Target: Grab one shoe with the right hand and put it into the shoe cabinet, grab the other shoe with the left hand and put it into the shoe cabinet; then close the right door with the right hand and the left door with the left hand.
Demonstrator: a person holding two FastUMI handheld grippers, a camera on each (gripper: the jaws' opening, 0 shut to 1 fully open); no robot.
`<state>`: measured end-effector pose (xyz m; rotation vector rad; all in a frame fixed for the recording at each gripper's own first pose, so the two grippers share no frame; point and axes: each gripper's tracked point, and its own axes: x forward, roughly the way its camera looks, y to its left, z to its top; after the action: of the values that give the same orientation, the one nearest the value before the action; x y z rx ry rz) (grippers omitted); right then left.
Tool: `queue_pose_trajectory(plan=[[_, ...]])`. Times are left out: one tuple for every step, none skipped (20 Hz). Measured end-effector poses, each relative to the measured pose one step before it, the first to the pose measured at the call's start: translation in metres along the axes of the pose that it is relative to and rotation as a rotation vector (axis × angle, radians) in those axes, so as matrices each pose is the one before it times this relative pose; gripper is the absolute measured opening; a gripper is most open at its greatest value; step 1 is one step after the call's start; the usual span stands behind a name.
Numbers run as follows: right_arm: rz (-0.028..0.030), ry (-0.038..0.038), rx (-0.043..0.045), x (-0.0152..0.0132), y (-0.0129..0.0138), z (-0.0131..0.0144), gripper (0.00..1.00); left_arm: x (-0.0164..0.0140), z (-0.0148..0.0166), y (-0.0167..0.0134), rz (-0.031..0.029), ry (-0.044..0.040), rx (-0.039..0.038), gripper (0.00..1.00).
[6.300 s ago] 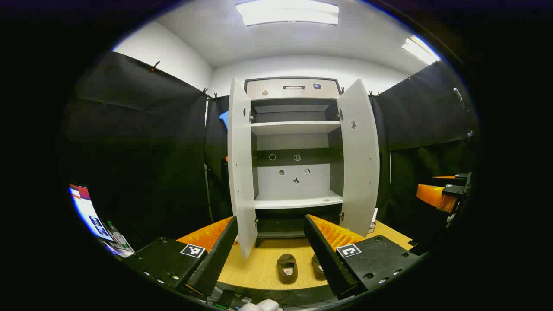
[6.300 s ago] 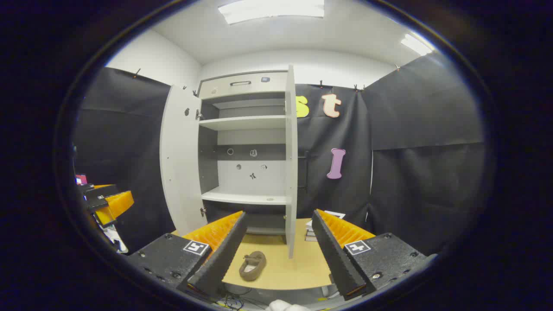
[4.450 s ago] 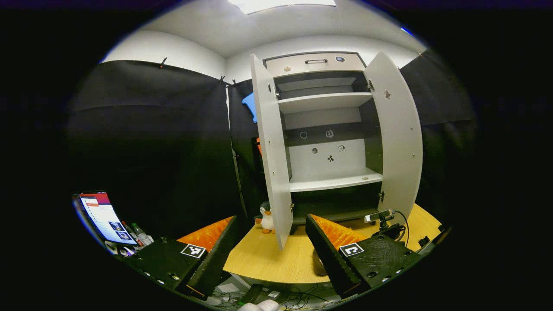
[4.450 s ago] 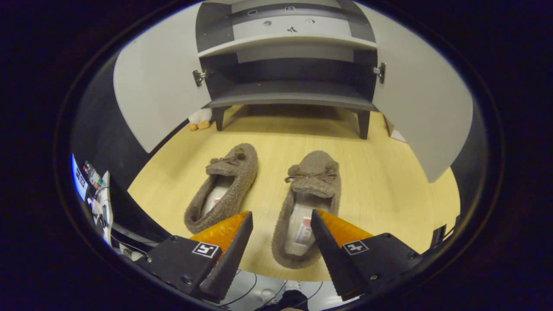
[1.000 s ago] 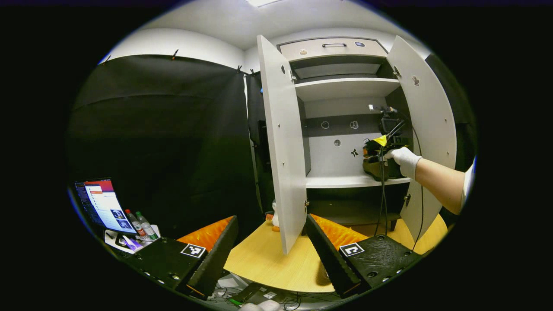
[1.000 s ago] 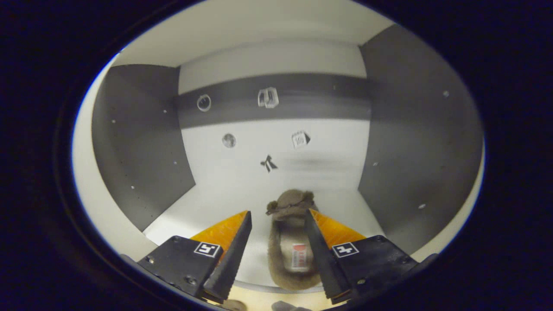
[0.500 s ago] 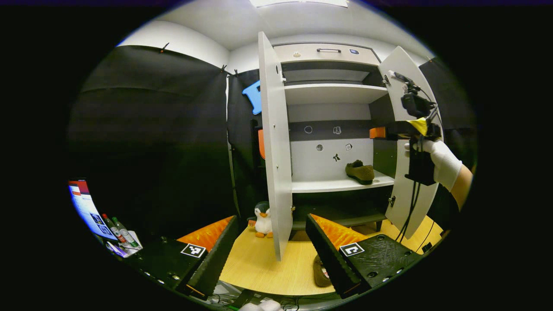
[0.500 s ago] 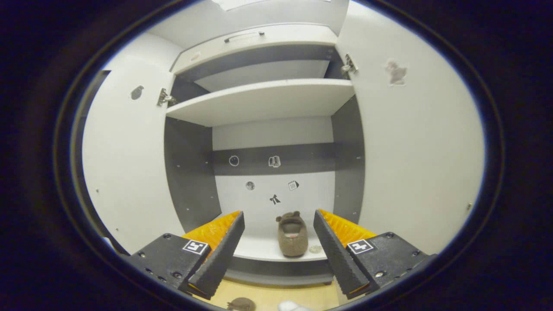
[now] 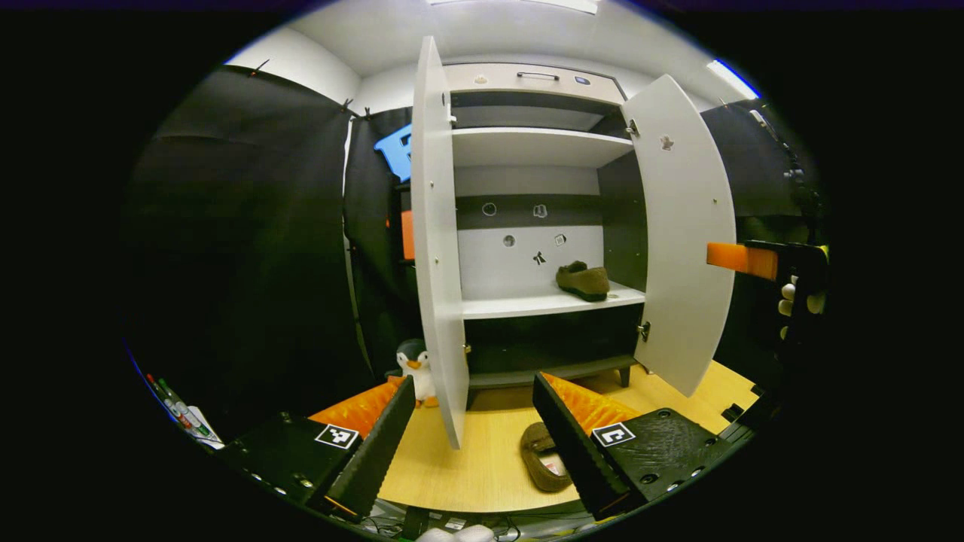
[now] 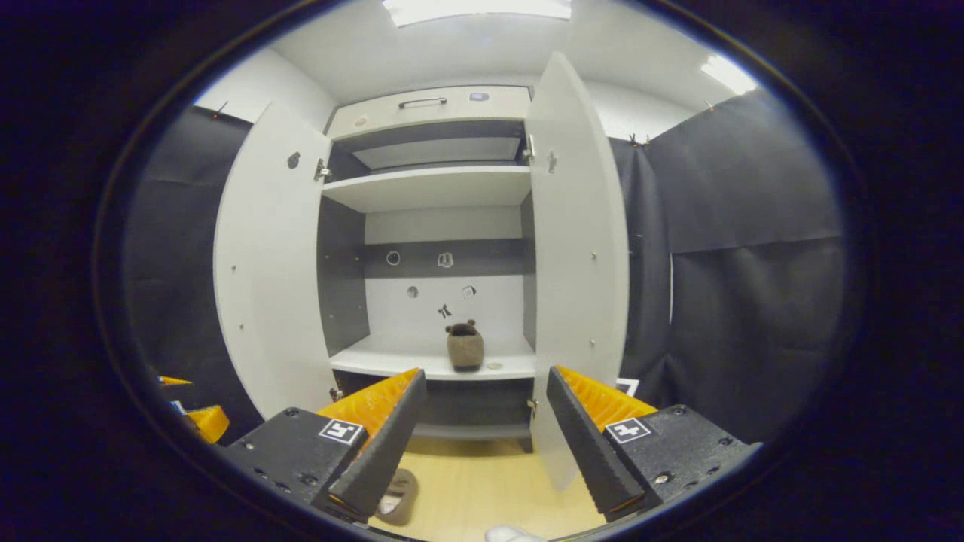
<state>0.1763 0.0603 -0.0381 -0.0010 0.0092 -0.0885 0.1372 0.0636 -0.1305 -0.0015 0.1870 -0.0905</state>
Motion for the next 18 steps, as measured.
queue_pose_trajectory(plan=[[-0.01419, 0.00856, -0.00583, -0.01052, -0.00631, -0.00498, 1.00, 0.00159, -0.00552, -0.00895, -0.02340, 0.00944, -0.00862, 0.96], [-0.01349, 0.00814, -0.00149, -0.00630, -0.00567, -0.00276, 1.00, 0.00189, -0.00460, -0.00701, -0.01664, 0.00706, -0.00116, 0.96], [-0.01625, 0.00966, 0.00223, -0.00644, -0.00681, -0.00269, 1.00, 0.00393, -0.00529, -0.00620, -0.01137, 0.00984, 0.00317, 1.00], [-0.00999, 0.00895, 0.00643, -0.00409, -0.00599, -0.00357, 1.00, 0.00497, -0.00611, -0.00595, -0.01051, 0.00908, 0.00466, 0.96], [-0.00560, 0.00971, 0.00604, -0.00491, -0.00351, -0.00102, 1.00, 0.00523, -0.00708, -0.00521, -0.00490, 0.01386, 0.00386, 0.96], [-0.00809, 0.00022, 0.00034, -0.00324, -0.00551, 0.00063, 1.00, 0.00675, -0.00706, -0.00634, -0.01217, 0.01136, -0.00040, 0.96], [-0.01329, 0.00258, -0.00593, -0.00288, -0.00555, 0.00006, 1.00, 0.00698, -0.00932, -0.00722, -0.01743, 0.02040, -0.00213, 0.97], [-0.01600, 0.00552, -0.00080, -0.00523, -0.00720, 0.00259, 1.00, 0.00725, -0.01169, -0.00985, -0.02856, 0.02116, -0.00693, 1.00], [-0.01083, 0.00830, -0.00252, -0.00180, -0.00360, -0.00217, 1.00, 0.00733, -0.01093, -0.00829, -0.02181, 0.01877, -0.01489, 0.96], [-0.00399, 0.00902, 0.00090, -0.00237, -0.00229, 0.00049, 1.00, 0.00813, -0.01134, -0.00347, -0.00888, 0.02148, -0.00839, 0.96], [-0.00678, 0.01159, -0.00172, -0.00189, -0.00316, -0.00238, 1.00, 0.00988, -0.01390, -0.00087, -0.00088, 0.02852, -0.00498, 0.97], [-0.01102, 0.01010, -0.00126, 0.00007, -0.00471, -0.00295, 1.00, 0.00914, -0.01396, 0.00051, 0.00455, 0.03042, 0.00186, 0.97], [-0.00292, 0.01376, 0.00064, -0.00020, -0.00126, -0.00382, 1.00, 0.00947, -0.01456, -0.00031, 0.00141, 0.02732, 0.00480, 0.96], [-0.00353, 0.01981, -0.00412, -0.00033, 0.00007, -0.00699, 1.00, 0.00957, -0.01350, 0.00075, 0.00546, 0.03052, 0.00406, 0.97], [-0.00655, 0.01975, -0.00859, 0.00044, -0.00191, -0.00644, 1.00, 0.01048, -0.01298, 0.00022, 0.00000, 0.02965, 0.00186, 0.97], [-0.00496, 0.01709, -0.00425, 0.00143, -0.00141, -0.00405, 1.00, 0.00890, -0.01268, -0.00021, 0.00125, 0.03018, 0.00081, 0.97], [-0.00513, 0.01449, -0.00012, 0.00448, -0.00116, -0.00569, 1.00, 0.00866, -0.00860, 0.00059, -0.00184, 0.01869, 0.00312, 0.97], [-0.00511, 0.01257, 0.00216, 0.00138, -0.00173, -0.00377, 1.00, 0.01137, -0.00797, 0.00026, 0.00044, 0.01438, 0.00916, 1.00]])
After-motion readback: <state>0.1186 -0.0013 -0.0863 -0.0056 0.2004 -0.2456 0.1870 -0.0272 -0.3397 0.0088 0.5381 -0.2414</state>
